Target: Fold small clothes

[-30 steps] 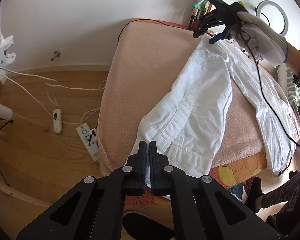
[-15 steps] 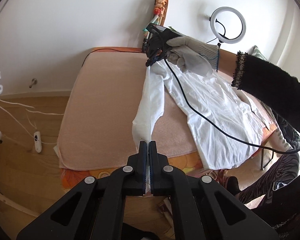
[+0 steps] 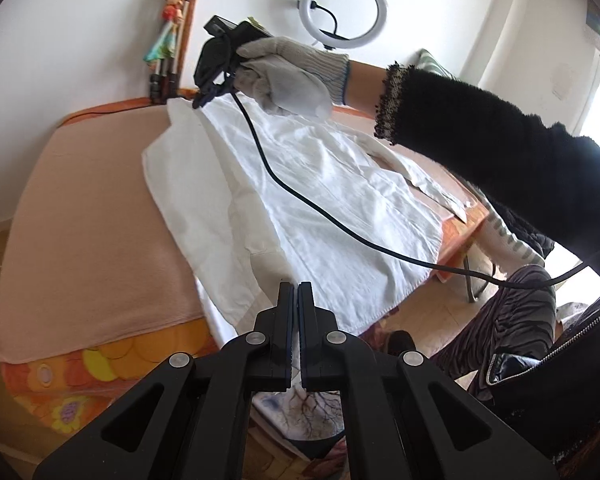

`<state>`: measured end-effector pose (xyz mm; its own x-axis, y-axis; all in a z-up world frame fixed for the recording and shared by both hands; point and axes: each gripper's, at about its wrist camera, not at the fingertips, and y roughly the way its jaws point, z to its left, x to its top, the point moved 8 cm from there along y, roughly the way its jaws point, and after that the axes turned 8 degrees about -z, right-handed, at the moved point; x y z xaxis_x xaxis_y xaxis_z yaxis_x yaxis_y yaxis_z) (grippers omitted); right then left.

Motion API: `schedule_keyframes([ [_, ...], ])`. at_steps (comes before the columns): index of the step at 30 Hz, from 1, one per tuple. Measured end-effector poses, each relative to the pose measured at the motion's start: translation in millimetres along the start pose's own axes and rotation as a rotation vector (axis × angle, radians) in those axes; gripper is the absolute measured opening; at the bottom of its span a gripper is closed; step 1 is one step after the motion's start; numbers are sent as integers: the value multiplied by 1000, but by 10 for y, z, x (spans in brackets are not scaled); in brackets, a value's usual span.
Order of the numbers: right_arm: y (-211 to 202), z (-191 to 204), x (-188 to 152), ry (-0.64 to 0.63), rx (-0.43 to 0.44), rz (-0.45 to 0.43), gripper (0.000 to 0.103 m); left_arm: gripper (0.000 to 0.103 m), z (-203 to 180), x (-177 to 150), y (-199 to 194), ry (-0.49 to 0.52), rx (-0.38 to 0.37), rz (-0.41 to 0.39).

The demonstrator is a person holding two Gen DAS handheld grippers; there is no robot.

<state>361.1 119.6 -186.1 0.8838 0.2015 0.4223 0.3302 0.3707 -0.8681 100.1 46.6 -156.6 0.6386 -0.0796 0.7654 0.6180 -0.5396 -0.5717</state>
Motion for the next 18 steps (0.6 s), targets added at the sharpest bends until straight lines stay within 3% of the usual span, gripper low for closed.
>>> schedule_keyframes([
  [3,41,-195,-19,0,-14,-3,1,1,-188,-73,245,55,-19,36],
  [8,116,-340,-40,21,46,-31,1,2,-382,-156,568,149,-16,85],
  [10,210,-363,-61,-17,8,-26,2,5,-389,-194,651,141,-10,119],
  [12,276,-407,-103,-91,-92,-12,12,6,-368,-212,633,137,9,129],
  [15,208,-458,-136,-164,-180,-31,42,12,-346,-244,448,118,13,127],
  [16,113,-463,-118,-186,-212,-66,47,15,-319,-249,358,107,20,113],
  [18,-91,-409,-105,-199,-209,-112,48,15,-229,-275,237,73,49,98],
])
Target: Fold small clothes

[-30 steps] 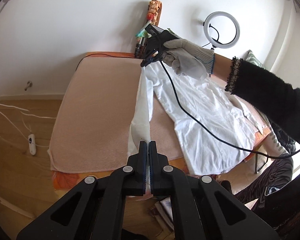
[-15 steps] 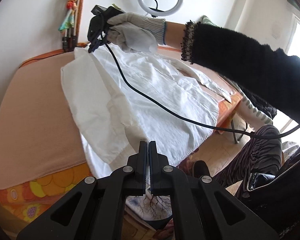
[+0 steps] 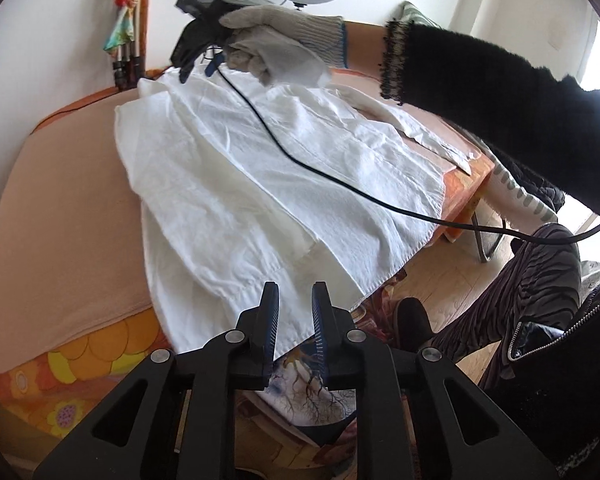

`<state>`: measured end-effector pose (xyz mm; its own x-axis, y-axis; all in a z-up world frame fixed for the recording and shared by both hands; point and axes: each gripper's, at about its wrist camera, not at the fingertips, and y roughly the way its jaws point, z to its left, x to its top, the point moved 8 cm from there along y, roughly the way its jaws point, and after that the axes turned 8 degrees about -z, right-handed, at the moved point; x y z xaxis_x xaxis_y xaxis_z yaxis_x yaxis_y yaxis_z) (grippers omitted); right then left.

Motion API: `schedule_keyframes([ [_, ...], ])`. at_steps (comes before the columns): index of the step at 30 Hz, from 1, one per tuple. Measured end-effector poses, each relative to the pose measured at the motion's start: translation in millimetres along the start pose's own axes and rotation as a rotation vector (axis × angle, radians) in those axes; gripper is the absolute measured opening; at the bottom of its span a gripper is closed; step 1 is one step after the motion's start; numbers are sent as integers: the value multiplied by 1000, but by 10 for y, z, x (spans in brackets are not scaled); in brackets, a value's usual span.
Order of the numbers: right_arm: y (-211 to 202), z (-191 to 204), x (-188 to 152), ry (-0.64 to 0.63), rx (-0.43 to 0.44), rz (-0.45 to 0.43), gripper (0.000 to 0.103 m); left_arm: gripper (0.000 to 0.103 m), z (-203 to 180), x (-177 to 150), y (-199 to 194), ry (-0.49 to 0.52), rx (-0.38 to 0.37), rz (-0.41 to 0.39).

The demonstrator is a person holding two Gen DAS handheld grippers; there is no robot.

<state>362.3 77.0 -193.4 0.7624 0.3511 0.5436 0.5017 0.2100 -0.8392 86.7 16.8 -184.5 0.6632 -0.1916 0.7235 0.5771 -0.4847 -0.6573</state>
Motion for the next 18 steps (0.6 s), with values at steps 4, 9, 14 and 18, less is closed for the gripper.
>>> schedule_keyframes([
  [4,-378,406,15,-38,181,-41,48,15,313,-125,1,-149,35,11],
  [9,-455,1081,-152,-137,247,4,48,16,374,-207,239,-234,16,22],
  [14,-223,1402,-282,-193,142,65,48,26,346,-289,440,-263,-13,39],
  [18,-63,1506,-297,-165,112,104,48,26,333,-339,510,-271,-25,43],
])
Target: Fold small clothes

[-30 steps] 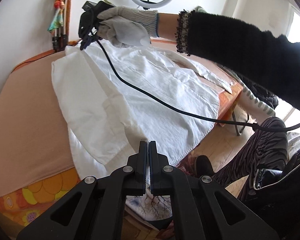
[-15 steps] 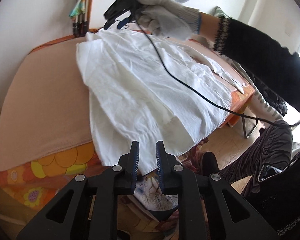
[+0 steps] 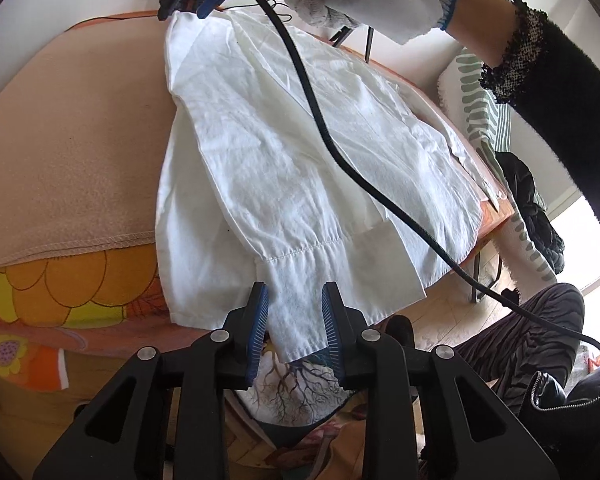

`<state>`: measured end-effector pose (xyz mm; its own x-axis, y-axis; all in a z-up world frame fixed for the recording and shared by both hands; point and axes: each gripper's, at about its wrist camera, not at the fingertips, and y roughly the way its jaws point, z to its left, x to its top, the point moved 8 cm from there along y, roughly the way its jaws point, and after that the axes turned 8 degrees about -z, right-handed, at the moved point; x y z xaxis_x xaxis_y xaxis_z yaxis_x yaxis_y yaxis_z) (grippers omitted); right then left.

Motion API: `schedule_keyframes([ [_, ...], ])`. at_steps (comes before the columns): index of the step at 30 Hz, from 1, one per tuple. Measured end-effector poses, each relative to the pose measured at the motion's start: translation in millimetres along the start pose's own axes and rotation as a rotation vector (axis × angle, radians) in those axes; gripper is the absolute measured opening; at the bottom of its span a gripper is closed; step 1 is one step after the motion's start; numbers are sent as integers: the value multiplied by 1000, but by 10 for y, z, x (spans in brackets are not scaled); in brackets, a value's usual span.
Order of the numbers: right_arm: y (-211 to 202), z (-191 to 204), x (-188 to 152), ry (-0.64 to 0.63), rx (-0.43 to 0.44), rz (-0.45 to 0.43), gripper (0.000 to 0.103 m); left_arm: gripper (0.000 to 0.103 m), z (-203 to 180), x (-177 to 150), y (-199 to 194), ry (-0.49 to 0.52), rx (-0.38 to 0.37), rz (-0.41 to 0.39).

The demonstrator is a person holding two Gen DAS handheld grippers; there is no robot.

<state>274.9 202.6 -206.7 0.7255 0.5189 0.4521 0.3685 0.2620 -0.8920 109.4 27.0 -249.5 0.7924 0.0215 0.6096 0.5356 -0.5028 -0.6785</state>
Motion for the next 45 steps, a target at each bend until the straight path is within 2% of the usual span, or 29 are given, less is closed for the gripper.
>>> schedule_keyframes([
  [4,99,25,30,-6,-43,14,48,26,12,14,-18,-22,-19,-26],
  [6,150,-12,53,-14,-93,18,47,24,12,17,-33,-7,-17,-42],
  [7,171,-38,59,1,-98,20,40,10,12,23,-27,0,-10,-48],
  [8,195,-60,54,19,-96,30,21,3,23,15,-12,-1,-12,-41],
  [9,217,-77,42,37,-89,41,12,1,35,14,0,-12,-13,-40],
  [11,219,-116,45,67,-85,32,8,0,37,11,-17,-21,-23,-51],
  [18,95,-206,89,112,-55,-13,6,0,79,97,-251,9,17,-118],
  [21,54,-241,111,117,-47,-22,6,0,157,185,-282,-35,13,-148],
  [23,57,-248,114,113,-54,-20,6,9,216,201,-192,-73,18,-102],
  [25,54,-249,118,115,-49,-19,6,29,279,212,-113,-89,56,-90],
  [27,55,-262,129,124,-45,-22,6,29,302,180,-29,-91,64,-60],
  [30,49,-282,134,132,-34,-25,6,29,220,193,18,-73,30,-77],
  [31,49,-291,132,133,-36,-26,6,25,196,181,43,-69,25,-74],
  [33,46,-307,124,143,-29,-28,6,6,154,169,77,-38,31,-80],
  [36,30,-318,122,143,-22,-34,6,5,128,191,-6,-57,15,-100],
  [41,-17,-348,143,153,2,-60,6,5,178,314,-305,-27,65,-171],
  [42,-9,-352,142,153,5,-59,6,5,202,320,-294,-30,63,-169],
  [44,17,-345,126,142,4,-54,6,6,296,284,-232,-31,114,-138],
  [45,18,-344,115,131,-6,-53,6,10,334,261,-201,-39,135,-114],
])
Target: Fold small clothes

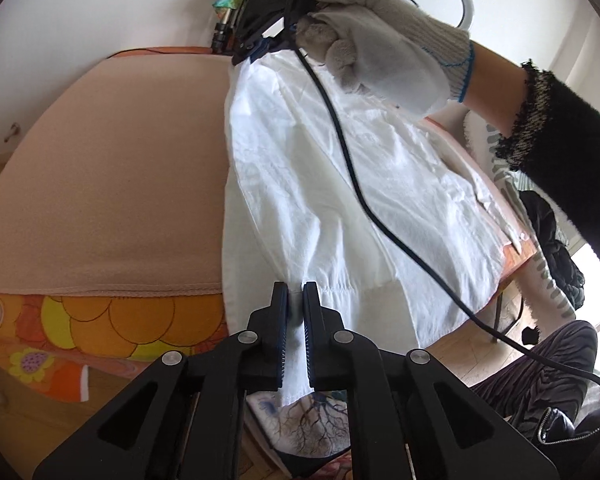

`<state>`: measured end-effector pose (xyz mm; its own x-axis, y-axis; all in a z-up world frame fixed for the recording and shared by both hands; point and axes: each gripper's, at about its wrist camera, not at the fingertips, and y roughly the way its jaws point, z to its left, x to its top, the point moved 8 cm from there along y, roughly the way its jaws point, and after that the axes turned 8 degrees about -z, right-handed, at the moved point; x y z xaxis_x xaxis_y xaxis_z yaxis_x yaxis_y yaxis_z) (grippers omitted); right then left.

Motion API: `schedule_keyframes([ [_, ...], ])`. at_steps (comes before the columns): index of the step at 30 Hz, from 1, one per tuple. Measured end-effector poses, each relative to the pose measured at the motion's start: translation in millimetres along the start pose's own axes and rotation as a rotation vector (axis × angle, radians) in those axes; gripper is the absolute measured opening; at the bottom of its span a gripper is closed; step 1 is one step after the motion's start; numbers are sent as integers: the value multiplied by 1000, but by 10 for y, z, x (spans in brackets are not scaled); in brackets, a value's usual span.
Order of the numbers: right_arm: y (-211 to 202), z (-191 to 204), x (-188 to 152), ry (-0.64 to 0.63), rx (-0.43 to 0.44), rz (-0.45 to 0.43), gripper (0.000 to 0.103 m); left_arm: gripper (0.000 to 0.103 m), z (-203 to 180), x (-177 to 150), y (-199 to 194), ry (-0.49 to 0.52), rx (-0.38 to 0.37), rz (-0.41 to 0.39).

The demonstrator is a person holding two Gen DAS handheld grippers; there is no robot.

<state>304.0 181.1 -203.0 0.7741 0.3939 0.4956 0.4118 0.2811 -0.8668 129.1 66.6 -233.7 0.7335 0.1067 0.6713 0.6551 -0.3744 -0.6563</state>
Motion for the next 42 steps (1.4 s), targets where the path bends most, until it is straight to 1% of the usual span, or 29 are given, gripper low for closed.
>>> schedule_keyframes([
  [1,-13,8,-17,-15,0,3,7,14,40,-22,20,-15,16,27],
  [2,-46,7,-31,-29,2,2,13,14,81,-27,7,-26,42,30],
  [3,-104,-5,-48,-37,1,-8,18,14,114,-19,-31,-21,56,16],
  [4,-180,-23,-67,-44,-1,-25,33,14,132,-17,-78,-9,66,1],
  [5,-263,-46,-88,-55,-5,-44,43,14,141,-2,-122,6,85,-16],
  [6,-352,-85,-103,-66,-18,-67,45,14,131,16,-168,20,95,-34],
  [7,-447,-126,-130,-71,-24,-89,45,14,105,37,-212,28,91,-53],
  [9,-612,-202,-236,-61,-8,-102,45,14,22,74,-257,41,55,-73],
  [12,-882,-324,-434,-50,6,-143,45,14,-116,118,-257,73,26,-76],
  [14,-1045,-436,-588,-16,29,-161,45,14,-158,123,-210,59,7,-65],
  [15,-1109,-495,-661,0,39,-164,45,14,-168,114,-168,56,6,-52],
  [18,-1286,-675,-895,33,44,-195,45,14,-66,87,-126,42,54,-46],
  [19,-1331,-725,-979,45,48,-199,45,15,-28,70,-117,32,67,-38],
  [20,-1368,-770,-1057,57,57,-199,45,18,19,50,-108,16,79,-32],
  [21,-1392,-808,-1115,64,71,-199,45,31,80,23,-121,-1,86,-29],
  [22,-1424,-840,-1169,65,74,-201,45,41,127,1,-123,-13,96,-28],
  [24,-1508,-947,-1250,75,29,-225,45,41,203,-36,-144,-38,103,-30],
  [25,-1563,-996,-1289,86,28,-239,45,41,205,-50,-150,-39,104,-26],
  [26,-1621,-1052,-1332,99,26,-246,45,41,203,-35,-166,-37,113,-32],
  [30,-1924,-1401,-1512,133,-60,-306,46,41,124,84,-245,-12,107,-69],
  [32,-2066,-1593,-1607,164,-81,-324,47,41,83,128,-271,-12,95,-81],
  [33,-2139,-1691,-1671,186,-86,-331,48,41,54,141,-272,-7,88,-82],
  [34,-2208,-1803,-1740,207,-98,-338,53,41,22,155,-274,0,86,-83],
  [37,-2424,-2224,-1968,254,-162,-358,54,41,-122,200,-261,22,64,-75],
  [39,-2547,-2581,-2179,299,-201,-353,54,41,-231,251,-251,43,57,-73],
  [42,-2711,-3208,-2561,417,-268,-330,54,41,-447,373,-216,80,34,-79],
])
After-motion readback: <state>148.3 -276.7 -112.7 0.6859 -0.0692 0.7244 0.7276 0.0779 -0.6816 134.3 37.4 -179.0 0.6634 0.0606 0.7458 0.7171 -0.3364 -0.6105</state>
